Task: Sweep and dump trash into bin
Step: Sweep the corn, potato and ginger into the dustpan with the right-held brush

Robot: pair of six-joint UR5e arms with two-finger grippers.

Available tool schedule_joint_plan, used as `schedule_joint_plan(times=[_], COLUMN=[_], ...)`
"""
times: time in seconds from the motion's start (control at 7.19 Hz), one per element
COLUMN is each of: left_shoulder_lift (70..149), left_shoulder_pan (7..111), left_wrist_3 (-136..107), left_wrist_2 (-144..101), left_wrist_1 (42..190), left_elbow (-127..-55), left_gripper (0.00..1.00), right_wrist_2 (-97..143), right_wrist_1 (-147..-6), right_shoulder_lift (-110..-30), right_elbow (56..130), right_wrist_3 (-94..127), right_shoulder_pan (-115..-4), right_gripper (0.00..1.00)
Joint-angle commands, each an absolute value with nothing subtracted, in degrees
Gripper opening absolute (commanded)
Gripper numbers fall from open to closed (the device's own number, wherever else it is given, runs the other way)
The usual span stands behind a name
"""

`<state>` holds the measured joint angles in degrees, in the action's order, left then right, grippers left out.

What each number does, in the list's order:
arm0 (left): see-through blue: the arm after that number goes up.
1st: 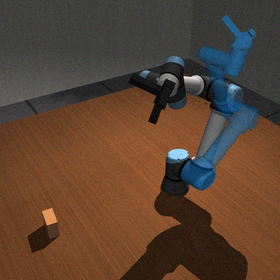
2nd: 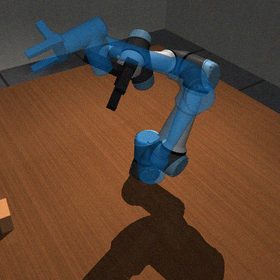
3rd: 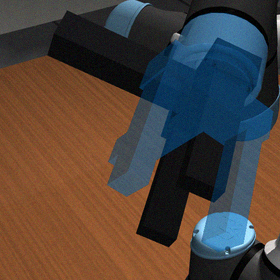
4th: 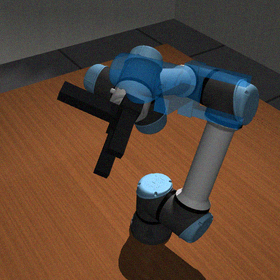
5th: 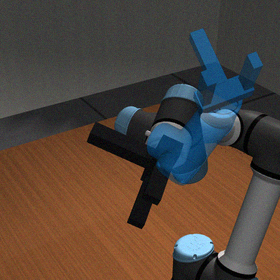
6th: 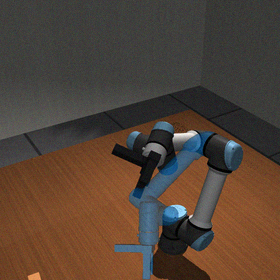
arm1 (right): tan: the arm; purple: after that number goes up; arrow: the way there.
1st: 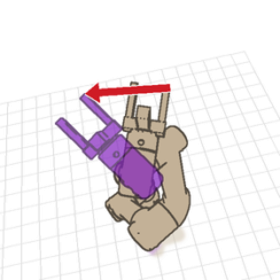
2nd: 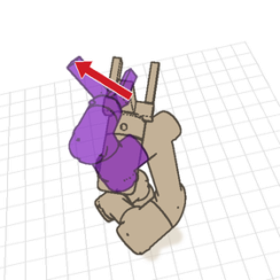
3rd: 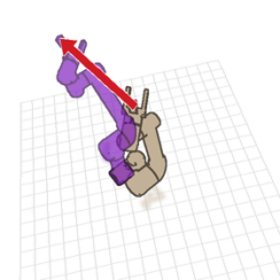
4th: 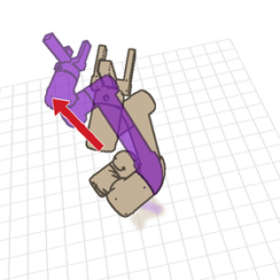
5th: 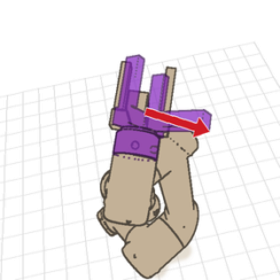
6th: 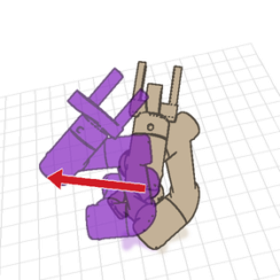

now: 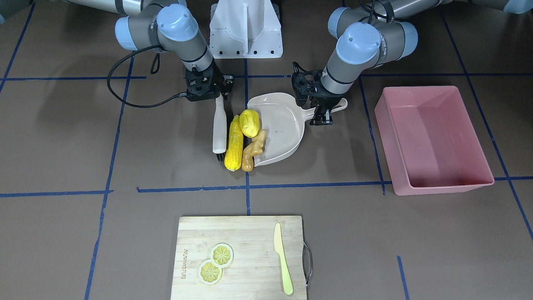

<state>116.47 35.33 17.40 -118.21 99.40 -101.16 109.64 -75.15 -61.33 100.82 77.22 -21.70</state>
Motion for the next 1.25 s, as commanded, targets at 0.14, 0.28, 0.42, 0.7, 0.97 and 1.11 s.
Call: schedule_joint_plan(times=[0.14,0.28,0.42,0.7,0.97,1.11], left_shoulder_lift=[116.5,116.5,116.5,116.5,116.5,116.5], left_shoulder_pan=[35.3,35.3,35.3,35.3,35.3,35.4], left_wrist_3=[17.4,17.4,17.4,17.4,17.4,17.4], left_wrist_2=[-118.2,-118.2,-118.2,-118.2,-118.2,-118.2], left_wrist_1=[99.5,99.5,99.5,99.5,99.5,99.5], left_elbow=[-101.2,-101.2,-101.3,-101.3,-101.3,-101.3], left_gripper=[0.00,0.00,0.00,0.00,0.00,0.00], right_wrist_2=[108.9,107.1,105.9,104.9,104.9,104.9], right_wrist_1=[-75.1,-75.1,-75.1,-75.1,-75.1,-75.1], right_shoulder_lift=[-57.5,-56.8,-55.8,-54.1,-53.0,-52.6], right_elbow=[98.0,97.9,96.7,94.4,94.3,94.4], right_wrist_3=[76.9,76.6,76.4,76.3,76.3,76.3], right_shoulder_pan=[-20.8,-19.9,-19.2,-18.3,-18.3,-18.2], right_gripper=[0.00,0.00,0.00,0.00,0.00,0.00])
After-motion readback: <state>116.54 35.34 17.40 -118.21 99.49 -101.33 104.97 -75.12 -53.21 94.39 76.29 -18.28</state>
